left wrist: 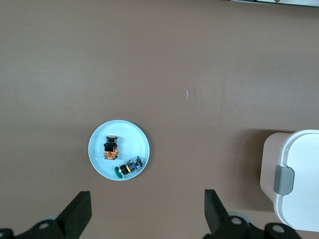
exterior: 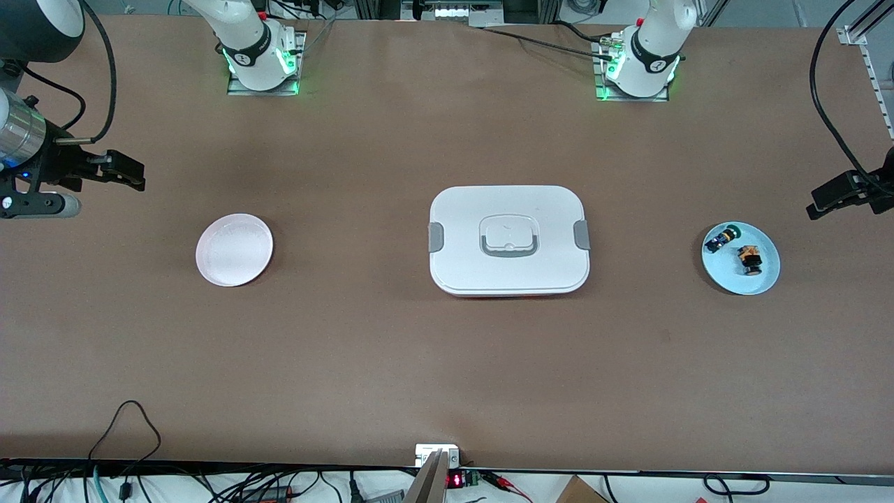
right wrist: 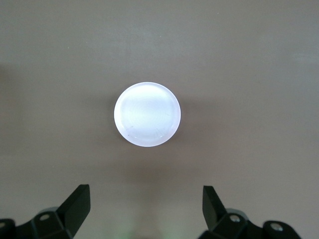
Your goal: Transfer orange switch to right arm and place
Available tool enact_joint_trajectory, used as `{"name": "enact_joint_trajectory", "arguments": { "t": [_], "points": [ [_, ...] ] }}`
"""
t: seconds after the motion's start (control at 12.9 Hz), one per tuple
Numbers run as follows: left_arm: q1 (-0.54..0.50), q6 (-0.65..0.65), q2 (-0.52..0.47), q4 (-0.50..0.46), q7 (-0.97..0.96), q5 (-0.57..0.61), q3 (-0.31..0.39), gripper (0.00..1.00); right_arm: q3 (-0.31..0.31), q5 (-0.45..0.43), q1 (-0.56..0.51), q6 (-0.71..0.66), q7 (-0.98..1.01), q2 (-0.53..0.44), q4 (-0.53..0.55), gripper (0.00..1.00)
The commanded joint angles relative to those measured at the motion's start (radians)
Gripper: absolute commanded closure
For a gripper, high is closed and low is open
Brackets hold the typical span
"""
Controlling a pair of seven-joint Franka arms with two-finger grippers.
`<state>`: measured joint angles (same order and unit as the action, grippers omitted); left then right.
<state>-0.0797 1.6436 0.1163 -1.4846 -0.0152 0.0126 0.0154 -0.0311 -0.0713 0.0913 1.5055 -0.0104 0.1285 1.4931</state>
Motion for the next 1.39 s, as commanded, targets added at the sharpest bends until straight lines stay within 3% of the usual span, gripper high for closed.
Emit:
{"name": "enact_joint_trajectory", "arguments": {
  "t": [0.0,0.62,1.01,1.32],
  "points": [
    [-0.009,-0.022,0.016,0.027,0.024,-0.002,0.001,0.0,0.002,-0.005,0.001,-0.005,-0.008,-0.026,0.024,0.0],
    [-0.006,-0.007,0.074,0.018,0.082,0.016,0.006,0.0,0.008,-0.004,0.005,-0.013,-0.01,-0.026,0.021,0.0],
    [-0.005,0.171,0.04,-0.247,0.458,0.012,0.003,0.0,0.007,-0.004,0.004,-0.013,-0.01,-0.026,0.021,0.0],
    [-0.055,0.353,0.039,-0.419,0.879,0.012,0.005,0.0,0.007,-0.002,0.004,-0.013,-0.01,-0.026,0.021,0.0]
  ]
}}
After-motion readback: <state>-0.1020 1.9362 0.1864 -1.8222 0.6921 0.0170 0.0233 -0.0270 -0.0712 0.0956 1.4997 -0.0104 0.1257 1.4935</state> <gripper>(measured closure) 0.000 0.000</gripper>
